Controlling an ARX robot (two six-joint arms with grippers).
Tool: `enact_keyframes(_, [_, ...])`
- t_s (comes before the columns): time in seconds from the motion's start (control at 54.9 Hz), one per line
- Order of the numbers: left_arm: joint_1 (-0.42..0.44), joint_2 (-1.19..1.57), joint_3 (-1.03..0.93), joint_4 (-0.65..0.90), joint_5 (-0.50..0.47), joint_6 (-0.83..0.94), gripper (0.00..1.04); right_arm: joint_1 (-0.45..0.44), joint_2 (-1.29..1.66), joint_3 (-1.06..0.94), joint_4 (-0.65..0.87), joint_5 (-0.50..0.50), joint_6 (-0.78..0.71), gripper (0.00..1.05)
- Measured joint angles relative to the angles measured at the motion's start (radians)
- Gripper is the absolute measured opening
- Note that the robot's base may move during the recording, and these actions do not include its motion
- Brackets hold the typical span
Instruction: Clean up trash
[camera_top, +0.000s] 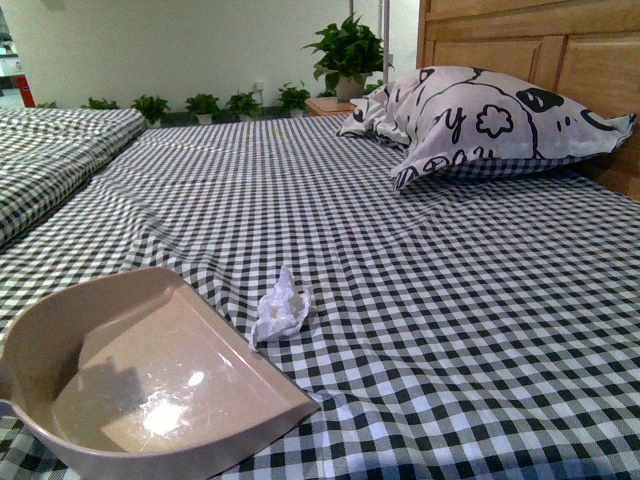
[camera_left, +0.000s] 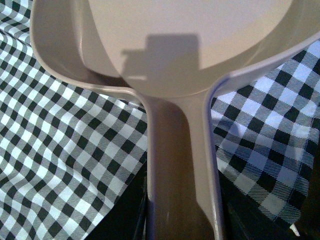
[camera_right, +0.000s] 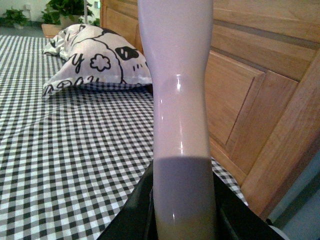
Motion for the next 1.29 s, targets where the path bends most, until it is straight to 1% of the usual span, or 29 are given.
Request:
enact_keyframes(0.401, [0.024,0.002,0.0,-0.083,0.009,0.055,0.28,0.0,0.0,0.0,0.0,0.0,0.0,0.2])
enact_keyframes(0.656, [0.04,0.021,-0.007,-0.043,0.002,0.079,0.28,0.0,0.0,0.0,0.0,0.0,0.0,0.2])
enact_keyframes(1.294, [0.041,0.026,-0.009,-0.042,-0.008,0.087,0.28,0.0,0.0,0.0,0.0,0.0,0.0,0.2])
